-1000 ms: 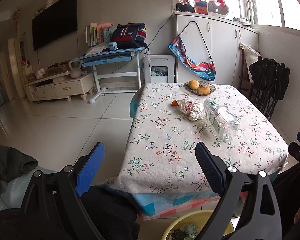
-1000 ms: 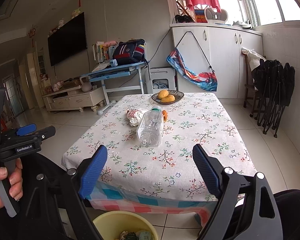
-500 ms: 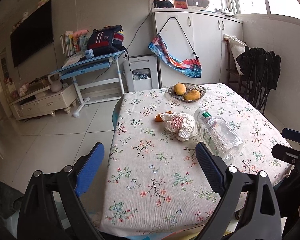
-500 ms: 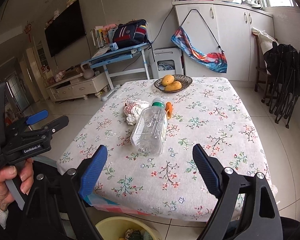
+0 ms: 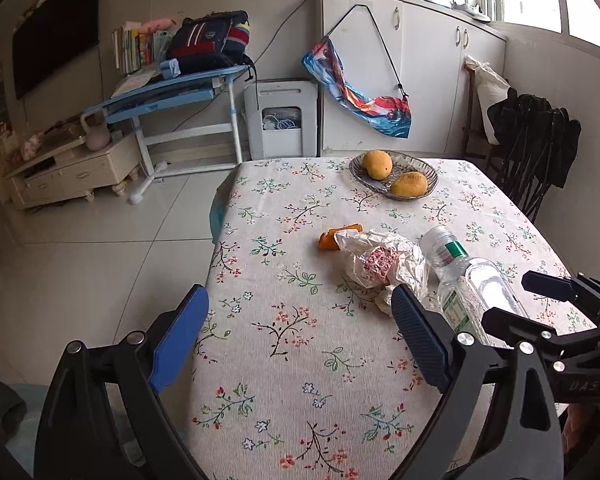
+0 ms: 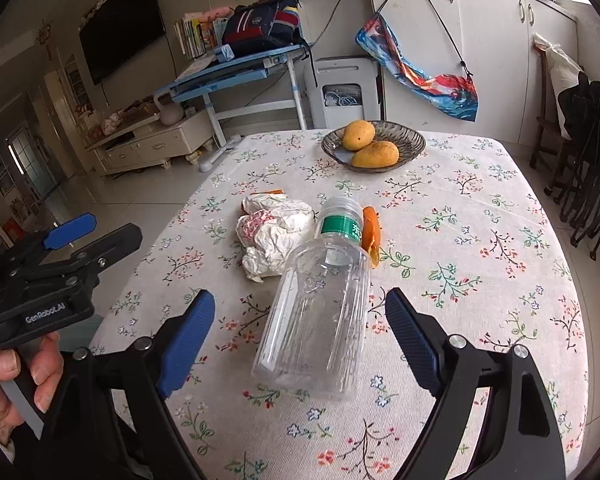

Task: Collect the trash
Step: 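Grasp the last orange peel with the right tool while the left tool grasps the white plastic bag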

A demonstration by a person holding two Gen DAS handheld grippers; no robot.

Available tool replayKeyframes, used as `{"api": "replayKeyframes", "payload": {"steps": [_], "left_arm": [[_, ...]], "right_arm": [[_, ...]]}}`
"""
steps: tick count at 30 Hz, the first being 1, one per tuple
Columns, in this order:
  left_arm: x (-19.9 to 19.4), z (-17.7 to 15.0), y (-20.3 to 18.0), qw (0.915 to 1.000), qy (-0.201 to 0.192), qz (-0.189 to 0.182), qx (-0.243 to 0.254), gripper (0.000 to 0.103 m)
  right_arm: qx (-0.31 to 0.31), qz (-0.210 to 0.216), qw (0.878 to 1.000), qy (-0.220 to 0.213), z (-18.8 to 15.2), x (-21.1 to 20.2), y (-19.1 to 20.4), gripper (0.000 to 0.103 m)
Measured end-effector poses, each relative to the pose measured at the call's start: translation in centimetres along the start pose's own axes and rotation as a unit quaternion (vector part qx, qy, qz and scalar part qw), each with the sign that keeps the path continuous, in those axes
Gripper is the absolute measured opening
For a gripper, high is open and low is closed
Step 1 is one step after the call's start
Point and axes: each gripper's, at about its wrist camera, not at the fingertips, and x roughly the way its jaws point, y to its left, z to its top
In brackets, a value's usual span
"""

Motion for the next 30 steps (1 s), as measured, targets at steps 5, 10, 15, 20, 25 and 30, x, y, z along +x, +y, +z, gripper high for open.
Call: {"api": "replayKeyframes", "payload": {"steps": [5, 10, 15, 20, 25, 30], "left_arm": [[3.0, 1.3, -0.4, 0.9997, 0.021, -0.010, -0.001, 0.089], [6.4, 2.0, -2.0, 0.9978, 0.053, -0.040, 0.002, 0.089], [9.6, 2.4, -3.8, 0.9959, 0.072, -0.051, 0.018, 0.089], [12.3, 2.3, -4.9, 0.9928, 0.093, -0.074, 0.017, 0.089], [13.9, 2.0, -4.4, 0.9799, 0.131, -0.148, -0.028, 0.049], [13.3, 1.4, -3.1, 0.9753, 0.156, -0.151, -0.039, 0.029]], "right_arm": [[0.045, -0.023, 0.998, -0.028, 2.9, -0.1, -3.7, 0.084], [0.035, -0.048, 0.998, 0.019, 5.0, 2.7, -6.5, 0.070], [0.034, -0.018, 0.996, 0.076, 4.7, 6.2, -7.6, 0.056], [0.026, 0.013, 0.995, 0.093, 4.2, 7.7, -6.7, 0.054], [0.032, 0.044, 0.994, 0.097, 4.6, 8.1, -6.5, 0.041], [0.028, 0.059, 0.992, 0.104, 4.7, 8.0, -6.2, 0.019]]}}
